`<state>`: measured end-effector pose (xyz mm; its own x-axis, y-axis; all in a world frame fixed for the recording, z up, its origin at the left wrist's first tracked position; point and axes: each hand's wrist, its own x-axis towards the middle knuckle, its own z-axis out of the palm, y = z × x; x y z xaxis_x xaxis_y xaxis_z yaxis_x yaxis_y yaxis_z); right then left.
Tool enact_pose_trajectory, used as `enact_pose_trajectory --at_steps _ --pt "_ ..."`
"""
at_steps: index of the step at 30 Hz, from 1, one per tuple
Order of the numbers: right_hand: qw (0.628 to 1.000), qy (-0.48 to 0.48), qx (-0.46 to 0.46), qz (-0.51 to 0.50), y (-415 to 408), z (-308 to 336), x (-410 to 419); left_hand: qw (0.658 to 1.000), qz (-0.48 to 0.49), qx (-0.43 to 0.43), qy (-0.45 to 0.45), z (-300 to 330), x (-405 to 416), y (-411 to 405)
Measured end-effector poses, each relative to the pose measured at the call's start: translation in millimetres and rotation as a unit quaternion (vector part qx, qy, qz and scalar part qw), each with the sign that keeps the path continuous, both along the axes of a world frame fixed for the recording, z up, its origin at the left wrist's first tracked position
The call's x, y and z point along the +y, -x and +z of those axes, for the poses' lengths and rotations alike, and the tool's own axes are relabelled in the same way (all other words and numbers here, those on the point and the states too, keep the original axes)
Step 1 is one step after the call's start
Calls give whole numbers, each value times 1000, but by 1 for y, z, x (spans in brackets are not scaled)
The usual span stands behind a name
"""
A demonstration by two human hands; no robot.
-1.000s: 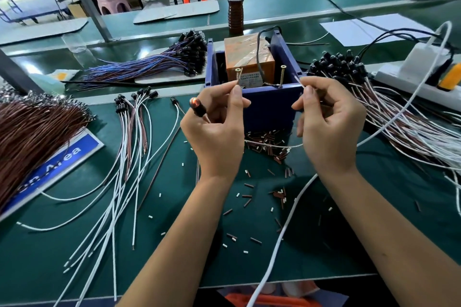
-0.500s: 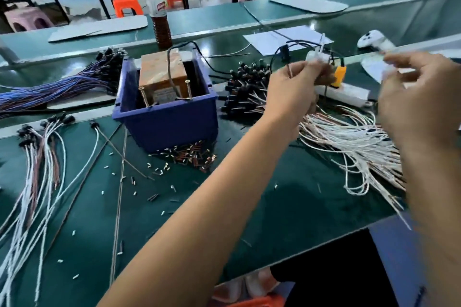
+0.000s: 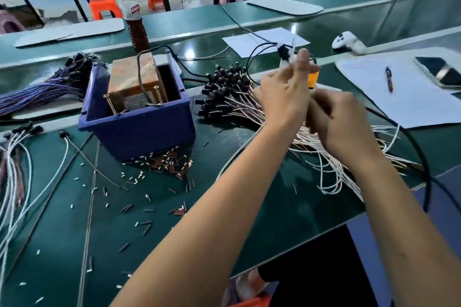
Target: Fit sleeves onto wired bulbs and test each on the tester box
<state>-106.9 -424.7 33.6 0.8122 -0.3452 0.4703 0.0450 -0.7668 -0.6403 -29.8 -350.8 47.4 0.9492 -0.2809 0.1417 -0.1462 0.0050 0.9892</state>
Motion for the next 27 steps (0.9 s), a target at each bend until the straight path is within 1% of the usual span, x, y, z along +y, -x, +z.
enact_pose_trajectory --at_steps 1,2,3,4,5,6,7,9,11,13,14,17,19,21,23,25,27 --pt "999 9 -21 -43 -1 1 -4 992 11 -63 -111 -5 4 -4" --pt "995 12 -47 -89 -2 3 -10 964 32 -129 -230 -12 10 -7" --pt "989 15 -65 -133 -2 6 -14 921 58 -193 -333 -17 17 -8" --pt "982 18 -72 -173 -2 9 -19 877 71 -251 -404 -22 24 -8" --pt "976 26 -62 -208 -2 12 -24 840 70 -291 -452 -25 28 -7" --pt "971 35 -37 -233 -3 13 -29 818 68 -312 -479 -28 32 -7" --pt "967 44 1 -250 -4 14 -35 811 70 -314 -488 -28 35 -7" --pt "962 52 95 -250 -6 13 -41 825 92 -307 -465 -21 42 -10" --pt "959 69 161 -224 -9 10 -36 858 116 -313 -389 -11 50 -14" --pt "963 100 149 -202 -17 6 -22 897 121 -312 -289 5 56 -16" --pt "966 115 124 -194 -23 4 -14 907 124 -313 -254 13 58 -18" --pt "974 141 53 -169 -46 0 16 908 153 -327 -213 25 60 -20" --pt "971 171 58 -157 -62 -5 32 920 140 -314 -187 22 59 -18" --pt "967 194 108 -128 -74 -11 40 934 112 -281 -190 10 59 -18" --pt "970 182 128 -101 -81 -19 42 931 94 -246 -253 -6 58 -24" --pt "976 161 113 -96 -84 -23 40 919 75 -213 -323 -21 60 -33" --pt "984 118 95 -88 -82 -25 36 917 57 -193 -344 -33 62 -38"
